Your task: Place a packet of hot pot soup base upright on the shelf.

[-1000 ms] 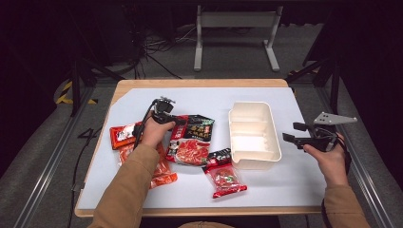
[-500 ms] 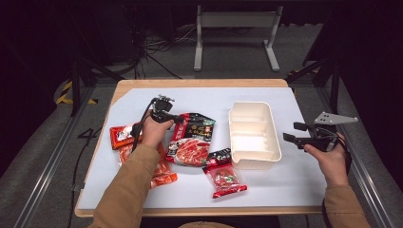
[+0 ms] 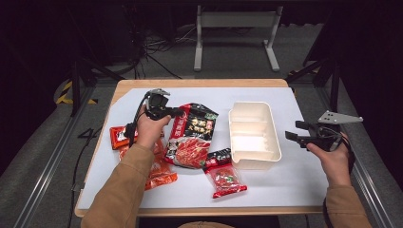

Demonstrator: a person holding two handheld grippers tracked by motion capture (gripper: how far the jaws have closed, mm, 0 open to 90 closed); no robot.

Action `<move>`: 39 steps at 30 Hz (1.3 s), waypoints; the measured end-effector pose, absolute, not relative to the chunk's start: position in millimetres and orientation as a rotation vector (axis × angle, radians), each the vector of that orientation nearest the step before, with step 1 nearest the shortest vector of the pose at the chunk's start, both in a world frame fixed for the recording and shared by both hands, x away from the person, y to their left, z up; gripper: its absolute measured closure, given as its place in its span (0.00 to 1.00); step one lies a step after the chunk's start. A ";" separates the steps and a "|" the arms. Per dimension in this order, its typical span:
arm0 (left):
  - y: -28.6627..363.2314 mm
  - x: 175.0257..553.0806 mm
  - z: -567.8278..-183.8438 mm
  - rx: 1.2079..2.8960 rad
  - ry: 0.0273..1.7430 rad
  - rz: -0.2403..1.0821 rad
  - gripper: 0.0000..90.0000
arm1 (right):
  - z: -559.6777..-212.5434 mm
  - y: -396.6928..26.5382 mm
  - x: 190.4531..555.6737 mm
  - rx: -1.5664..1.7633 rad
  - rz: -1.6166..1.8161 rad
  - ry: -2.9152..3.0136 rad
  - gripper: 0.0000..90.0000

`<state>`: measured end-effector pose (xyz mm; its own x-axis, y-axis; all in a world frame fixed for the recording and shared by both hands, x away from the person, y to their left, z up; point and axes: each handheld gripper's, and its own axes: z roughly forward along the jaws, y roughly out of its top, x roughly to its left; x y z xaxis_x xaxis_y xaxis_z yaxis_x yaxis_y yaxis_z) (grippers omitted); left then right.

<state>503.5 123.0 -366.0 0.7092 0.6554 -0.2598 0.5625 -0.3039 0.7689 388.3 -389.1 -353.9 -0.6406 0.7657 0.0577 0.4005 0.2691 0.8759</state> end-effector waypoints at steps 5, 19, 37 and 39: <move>120.8 482.2 -341.8 1.945 0.846 0.174 0.96 | -350.1 -387.6 386.6 1.044 1.336 2.165 0.36; 116.8 426.4 -302.8 1.889 0.655 0.322 0.96 | -338.3 -377.0 381.0 0.988 1.393 2.174 0.38; 135.8 397.5 -293.6 1.733 0.652 0.436 0.96 | -321.9 -351.3 372.3 0.869 1.429 2.199 0.38; 138.4 394.9 -291.7 1.711 0.659 0.439 0.96 | -321.1 -349.0 371.7 0.860 1.429 2.205 0.38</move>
